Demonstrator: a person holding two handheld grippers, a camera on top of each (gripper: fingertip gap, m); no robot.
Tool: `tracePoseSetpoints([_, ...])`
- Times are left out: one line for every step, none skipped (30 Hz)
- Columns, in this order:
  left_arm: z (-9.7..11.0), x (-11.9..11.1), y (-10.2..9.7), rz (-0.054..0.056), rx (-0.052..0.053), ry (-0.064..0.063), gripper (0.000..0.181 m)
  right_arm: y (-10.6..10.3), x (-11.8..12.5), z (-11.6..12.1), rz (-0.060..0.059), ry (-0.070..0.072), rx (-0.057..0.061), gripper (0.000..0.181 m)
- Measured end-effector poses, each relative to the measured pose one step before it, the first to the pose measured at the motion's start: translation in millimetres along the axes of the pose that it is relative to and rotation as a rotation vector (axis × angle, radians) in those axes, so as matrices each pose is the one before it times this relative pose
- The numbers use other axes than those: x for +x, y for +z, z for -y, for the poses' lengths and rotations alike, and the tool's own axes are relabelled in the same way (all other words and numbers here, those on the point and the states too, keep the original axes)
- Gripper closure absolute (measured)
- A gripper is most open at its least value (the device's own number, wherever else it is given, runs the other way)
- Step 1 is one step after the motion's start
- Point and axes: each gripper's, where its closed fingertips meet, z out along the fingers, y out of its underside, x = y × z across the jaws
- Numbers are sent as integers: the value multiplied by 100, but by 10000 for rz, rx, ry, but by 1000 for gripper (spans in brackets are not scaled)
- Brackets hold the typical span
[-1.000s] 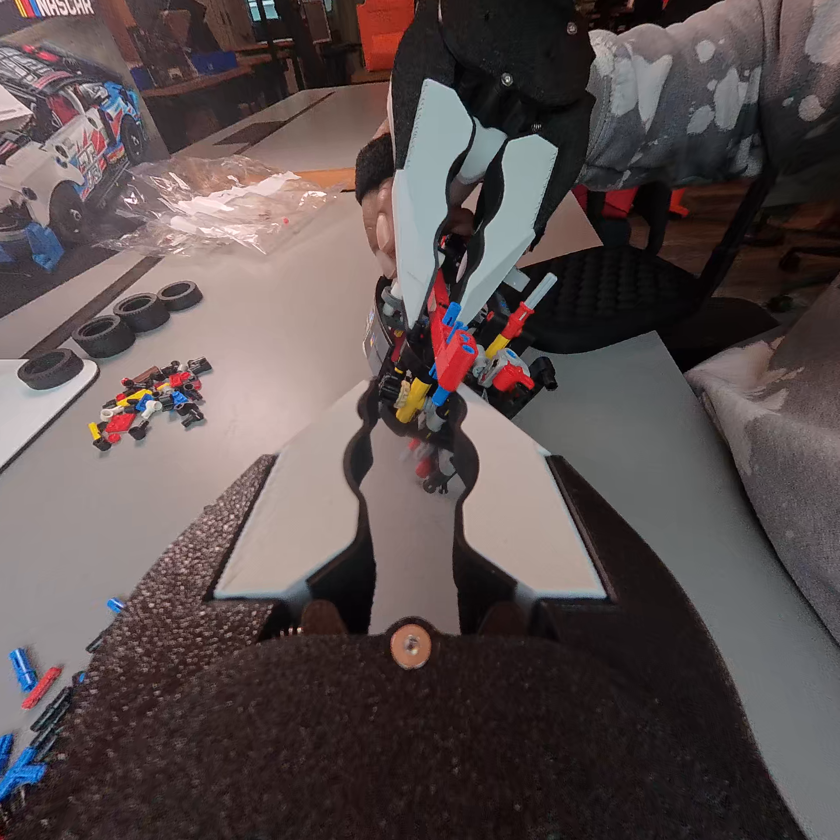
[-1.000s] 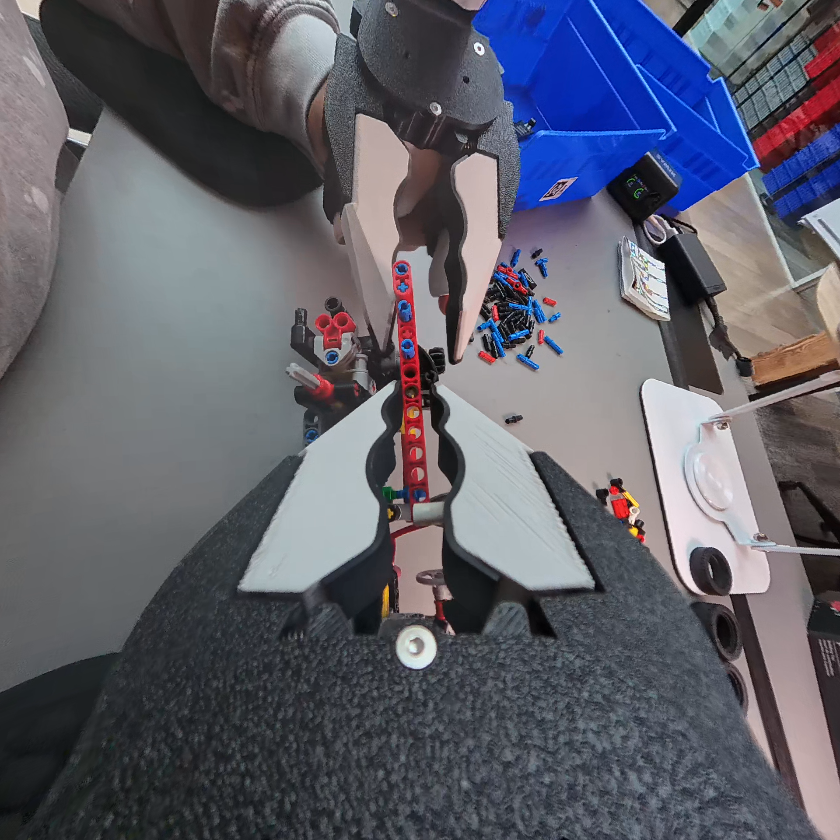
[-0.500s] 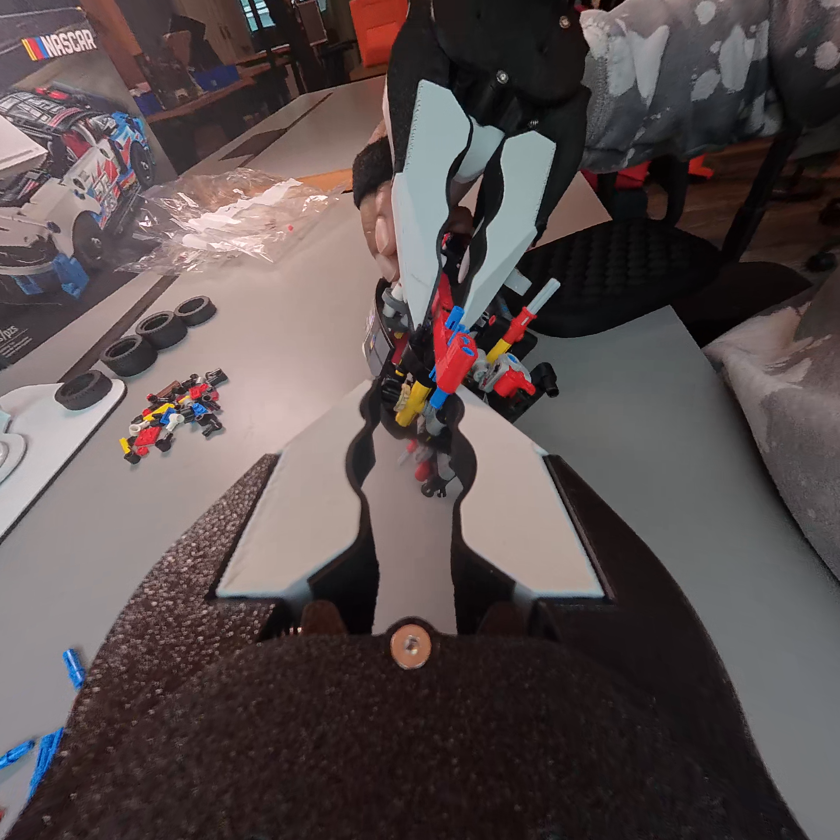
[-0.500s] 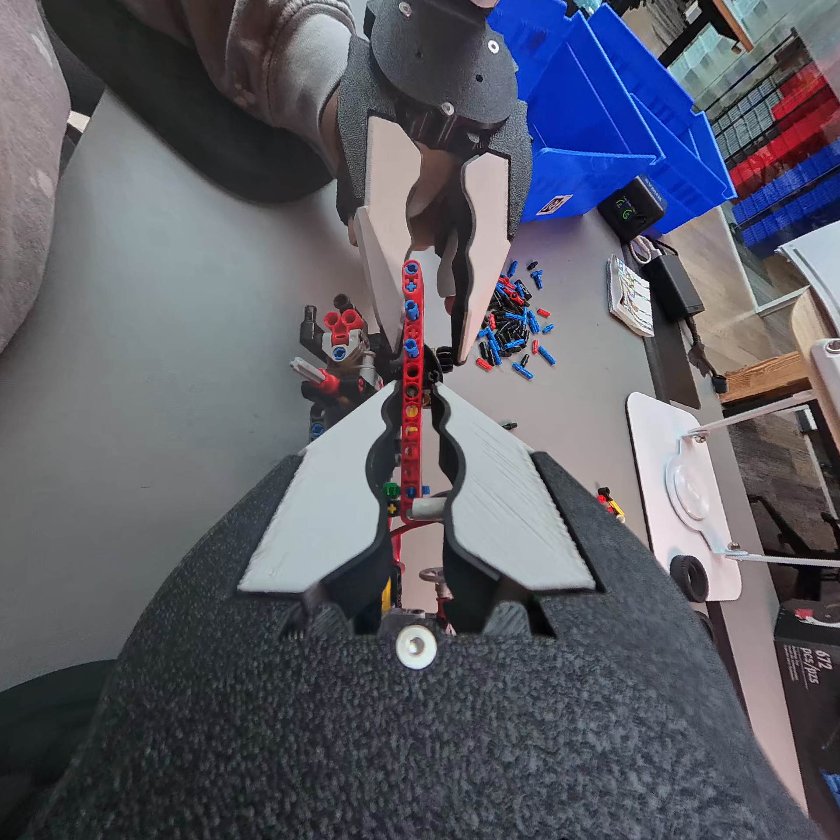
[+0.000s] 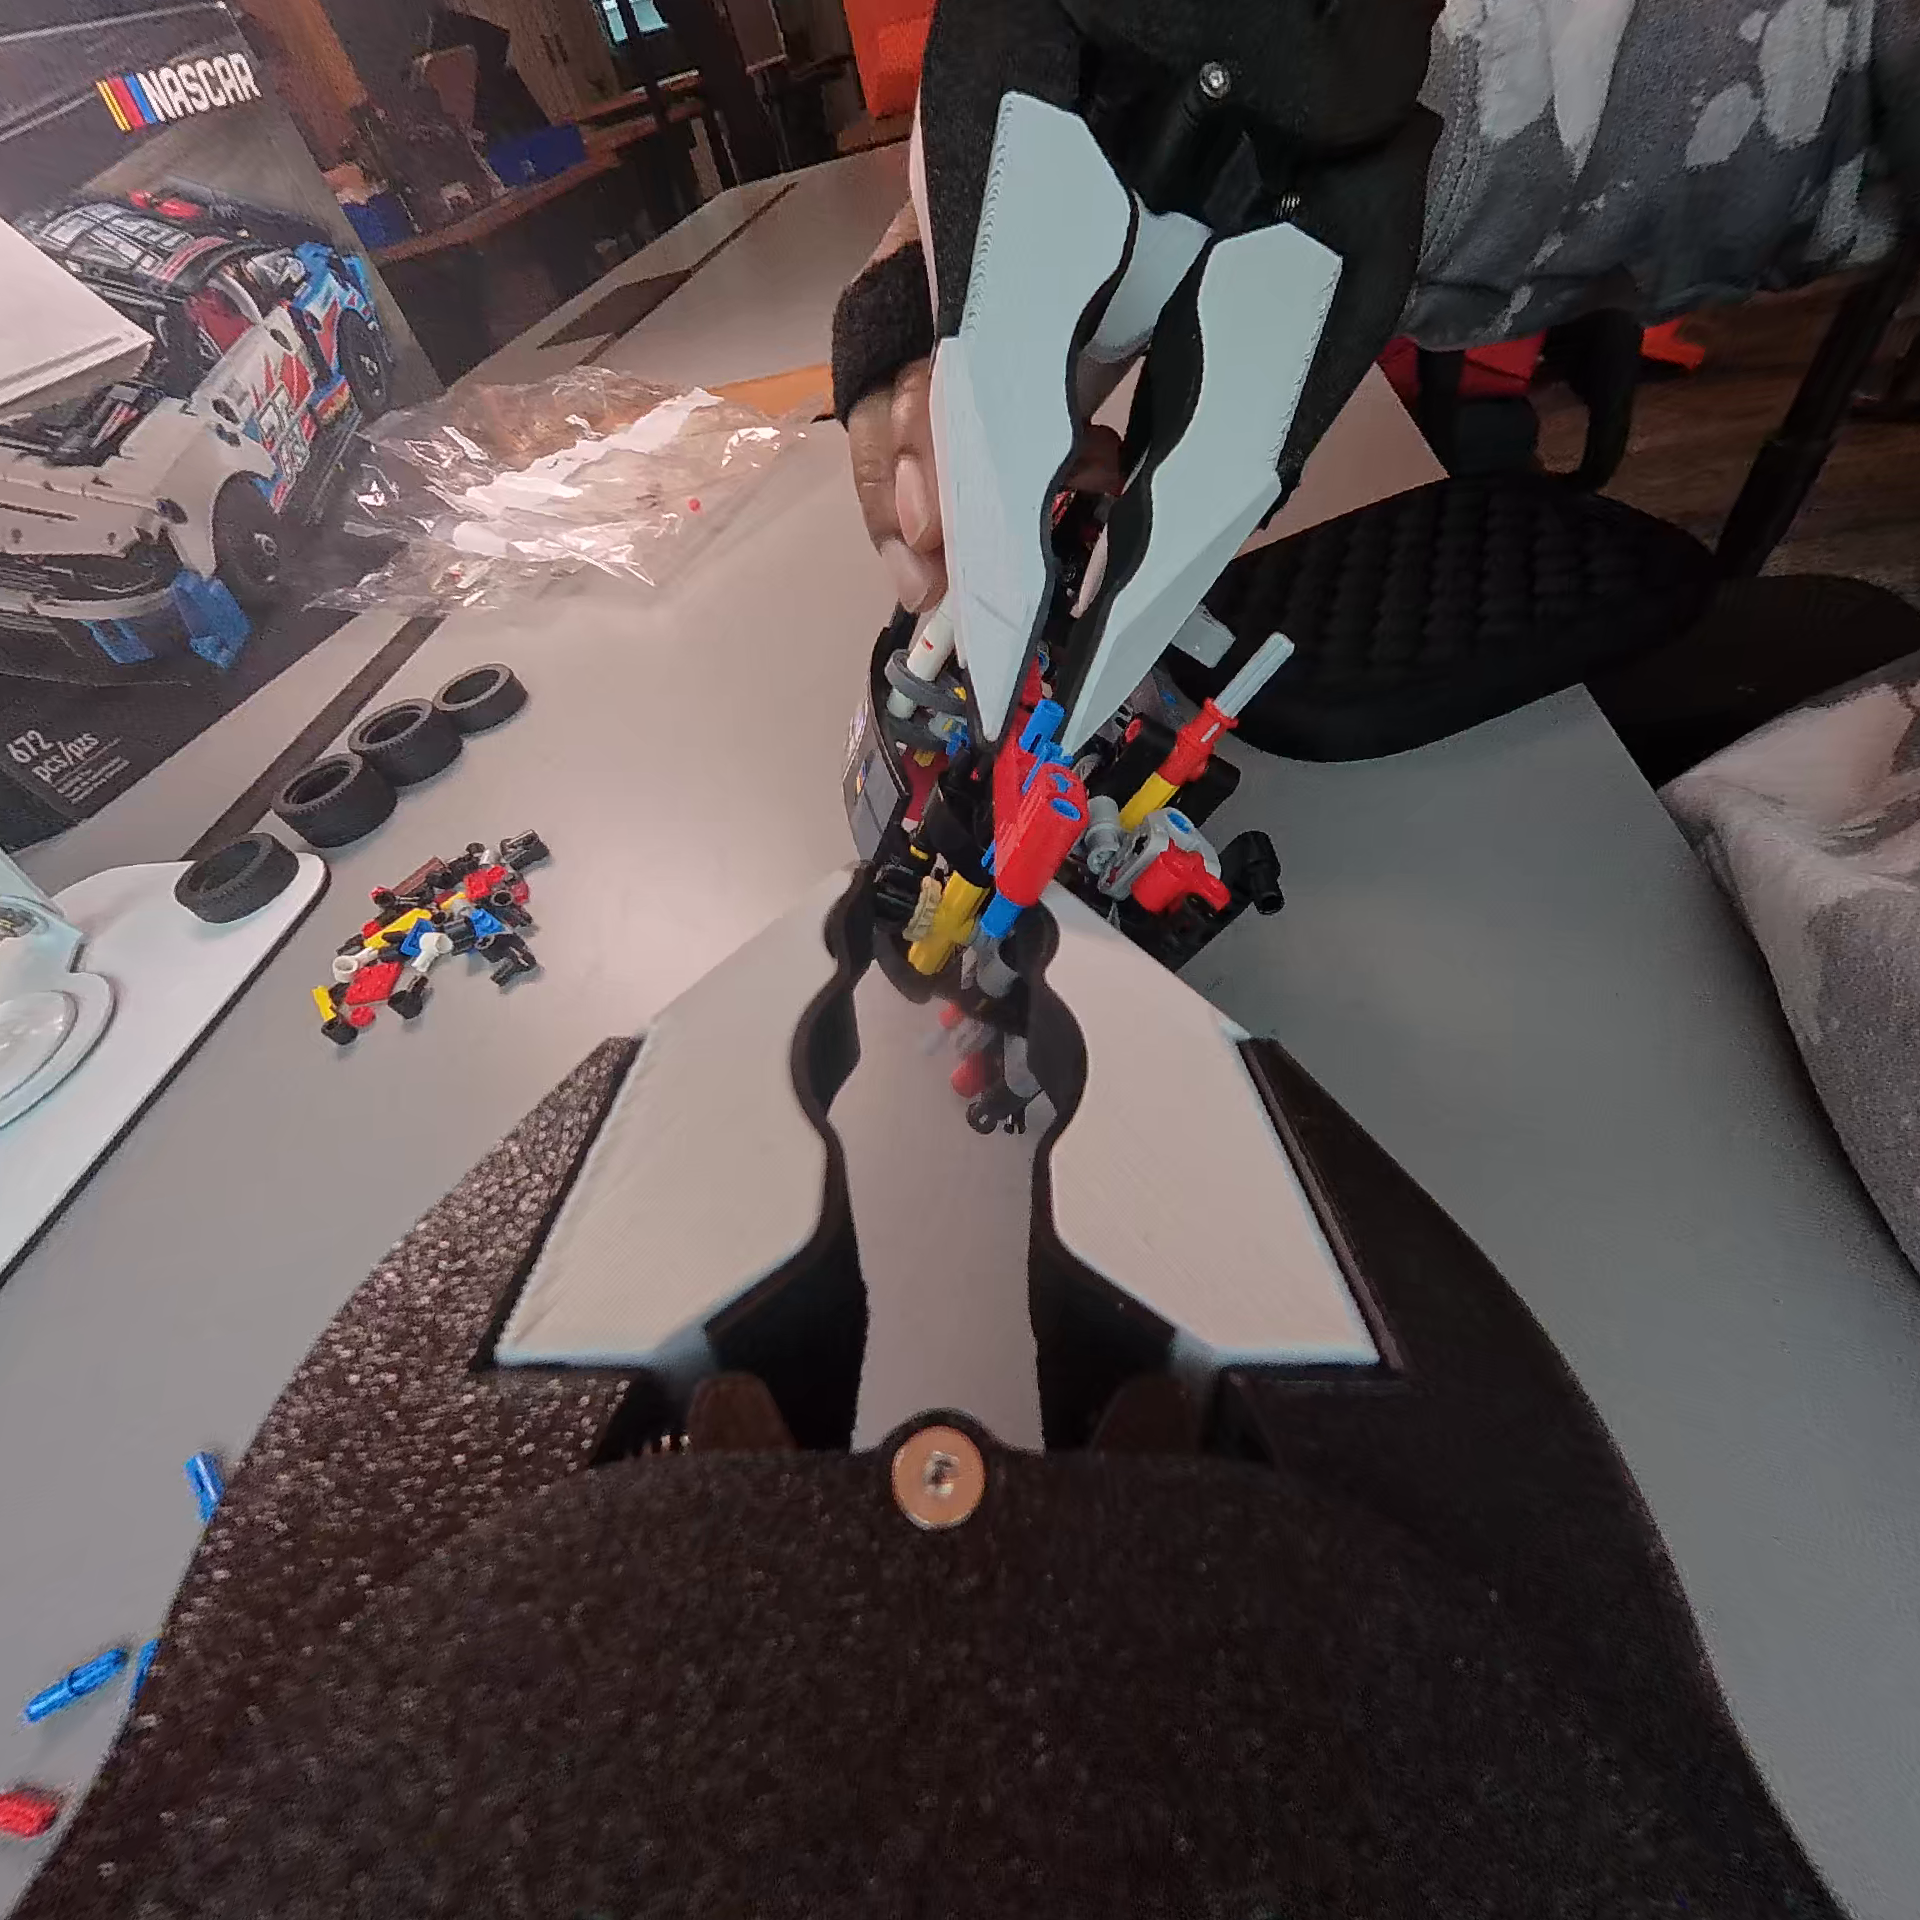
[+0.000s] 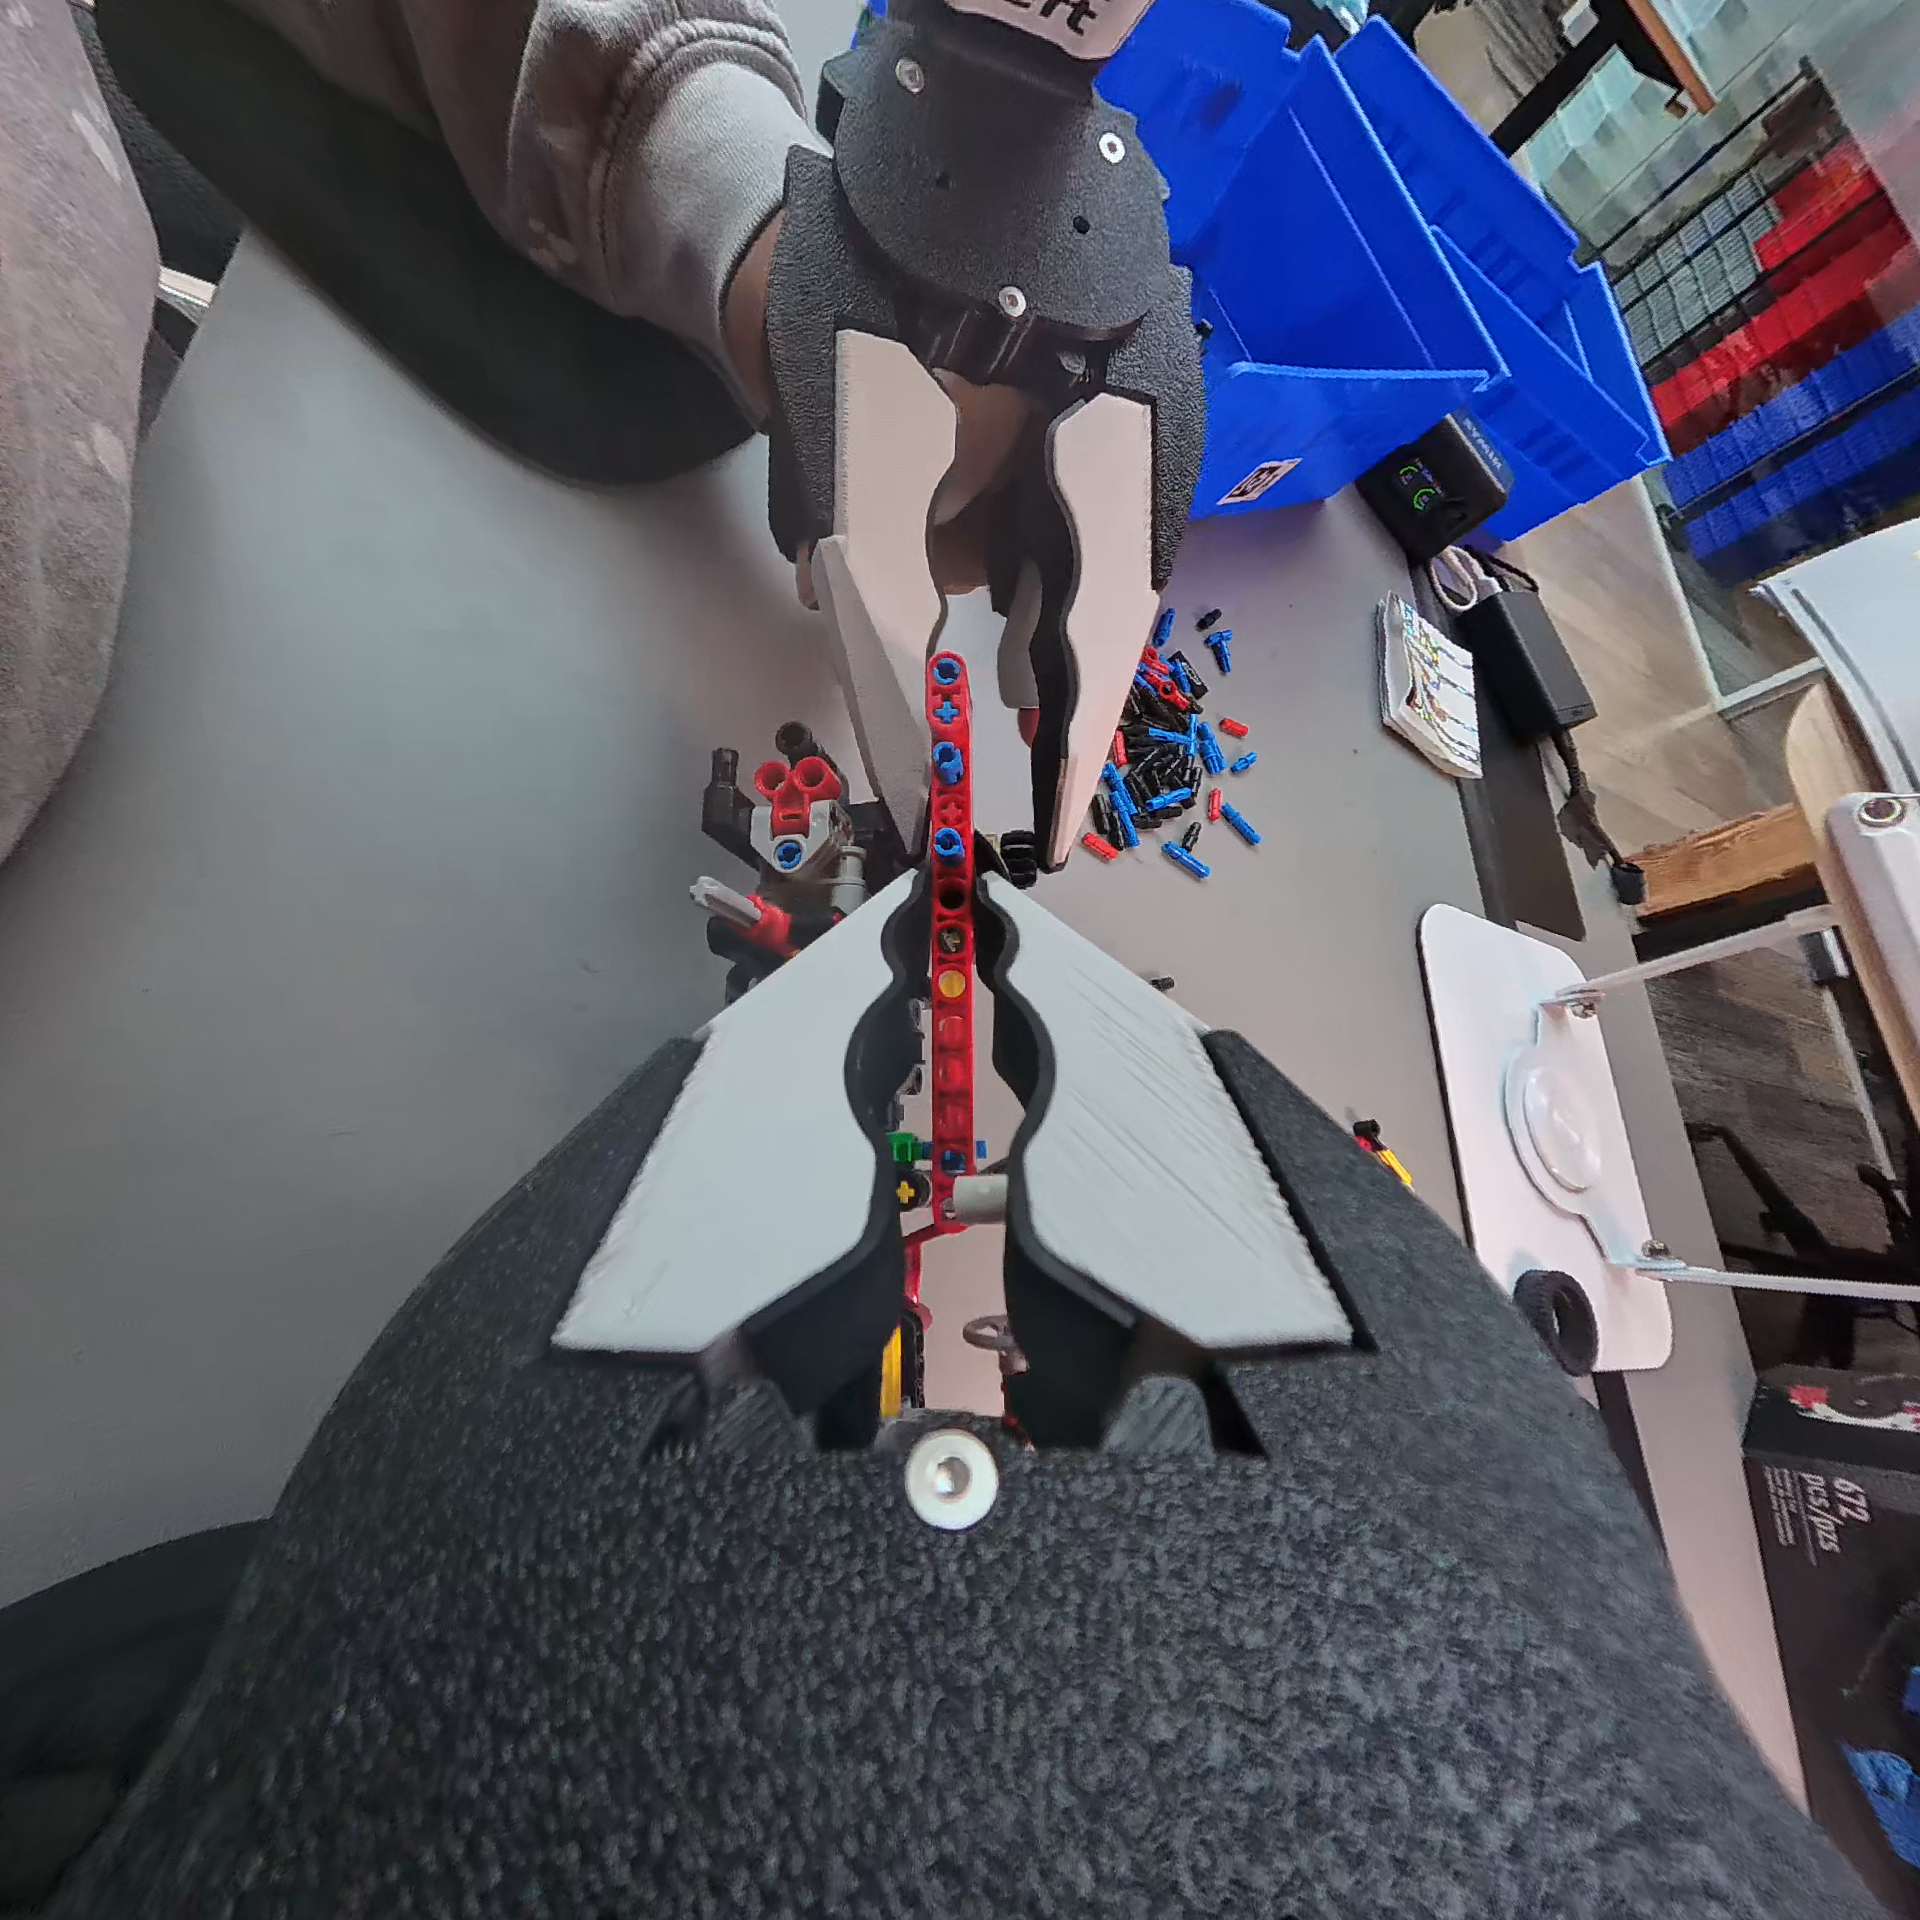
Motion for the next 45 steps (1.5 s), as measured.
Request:
tracePoseSetpoints([82,23,-13,2,65,22,155,-61,14,48,66,125,66,175])
tracePoseSetpoints([82,2,-19,-2,65,0,154,-42,27,63,51,125,73,175])
tracePoseSetpoints([141,30,-52,-22,104,4,152,-38,41,69,23,63,86,175])
tracePoseSetpoints([233,118,-67,-78,149,-24,151,-20,61,83,4,41,84,175])
tracePoseSetpoints([210,142,-49,-100,125,-30,151,23,53,7,10,50,31,175])
tracePoseSetpoints([114,167,-9,-105,61,-31,151,51,21,-1,27,6,32,175])
tracePoseSetpoints([-140,-52,98,49,-94,-5,152,78,-102,26,90,-1,44,175])
tracePoseSetpoints([-164,24,99,34,-76,101,154,108,-189,16,130,-14,27,175])
tracePoseSetpoints([-139,109,80,-8,-58,102,153,109,-145,32,108,7,46,175])
tracePoseSetpoints([-93,112,63,-32,-42,61,153,90,-136,62,112,45,60,175])
tracePoseSetpoints([-59,129,7,-79,-43,51,153,77,-75,57,87,38,49,175])
tracePoseSetpoints([-40,130,-22,-84,-44,98,155,65,-23,23,48,15,39,175])
tracePoseSetpoints([-37,145,-42,-72,-32,147,159,52,-20,35,57,16,41,175])
tracePoseSetpoints([-79,73,1,1,-50,143,160,60,-25,-40,75,59,12,175])
tracePoseSetpoints([-129,10,12,17,-78,129,160,67,-48,-75,65,41,-19,175])
tracePoseSetpoints([-159,14,26,-11,-75,88,160,89,-25,-97,26,-16,-59,175])
tracePoseSetpoints([-147,-36,23,10,-30,31,161,78,21,-74,-7,-27,-44,175])
tracePoseSetpoints([-135,-80,29,17,4,-7,162,49,78,-35,-26,-8,-12,175])
tracePoseSetpoints([-138,-112,38,54,-29,15,163,28,82,-59,-19,-34,-40,175])
tracePoseSetpoints([-65,-108,11,62,-14,39,164,30,89,-15,-16,-3,-18,175])
tracePoseSetpoints([-15,-87,3,41,-20,-29,164,1,85,1,-15,30,7,175])
tracePoseSetpoints([21,-69,-7,13,12,-88,164,-31,65,30,-2,39,22,175])
tracePoseSetpoints([17,-20,9,-22,33,-105,165,-11,12,-1,10,35,8,175])
tracePoseSetpoints([-25,11,18,-35,32,-74,165,-1,0,-11,19,48,8,175])
tracePoseSetpoints([-17,-9,31,-9,29,-10,165,-4,3,-20,37,71,27,175])
tracePoseSetpoints([25,-18,23,-10,39,-47,165,-52,44,14,51,78,34,175])
tracePoseSetpoints([73,-71,18,-4,79,-92,166,-72,101,44,28,62,44,176])
tracePoseSetpoints([89,-89,-2,17,82,-77,166,-69,81,53,37,61,46,176])
tracePoseSetpoints([92,-51,-12,7,87,-55,166,-67,23,68,60,55,57,176])
tracePoseSetpoints([76,-23,-21,-18,77,-65,167,-47,3,45,35,18,32,176])
tracePoseSetpoints([-7,30,13,-28,23,-25,167,0,-51,-18,14,-25,-2,176])
tracePoseSetpoints([-31,37,14,20,-4,51,167,-2,-47,-15,25,3,9,176])
tracePoseSetpoints([34,31,27,46,2,69,167,-70,-52,30,42,32,42,176])
tracePoseSetpoints([72,32,25,27,21,72,168,-87,-21,44,46,68,56,176])
tracePoseSetpoints([76,8,30,14,43,49,168,-93,8,32,14,23,52,176])
tracePoseSetpoints([35,-7,26,-5,41,18,168,-27,2,-1,-2,-8,15,176])
tracePoseSetpoints([-24,21,26,-5,-10,53,168,-4,-45,-16,2,-41,-6,176])
tracePoseSetpoints([-21,36,3,15,0,85,168,-7,-59,22,9,-46,19,176])
tracePoseSetpoints([20,54,5,11,28,47,168,-23,-58,25,9,-37,10,176])
tracePoseSetpoints([6,70,16,-12,15,3,168,-19,-76,18,24,-23,18,176])
tracePoseSetpoints([-9,46,21,7,9,66,168,-10,-45,-25,4,-11,-2,176])
tracePoseSetpoints([-34,18,32,31,-14,103,168,7,-53,-10,-4,-31,-13,176])
tracePoseSetpoints([-7,44,22,17,15,64,168,-36,-40,26,14,-2,28,176])
tracePoseSetpoints([13,24,37,14,14,22,168,-26,-17,-13,-18,-19,5,176])
tracePoseSetpoints([-29,28,49,8,-4,23,168,-4,-47,-30,-30,-54,-23,176])
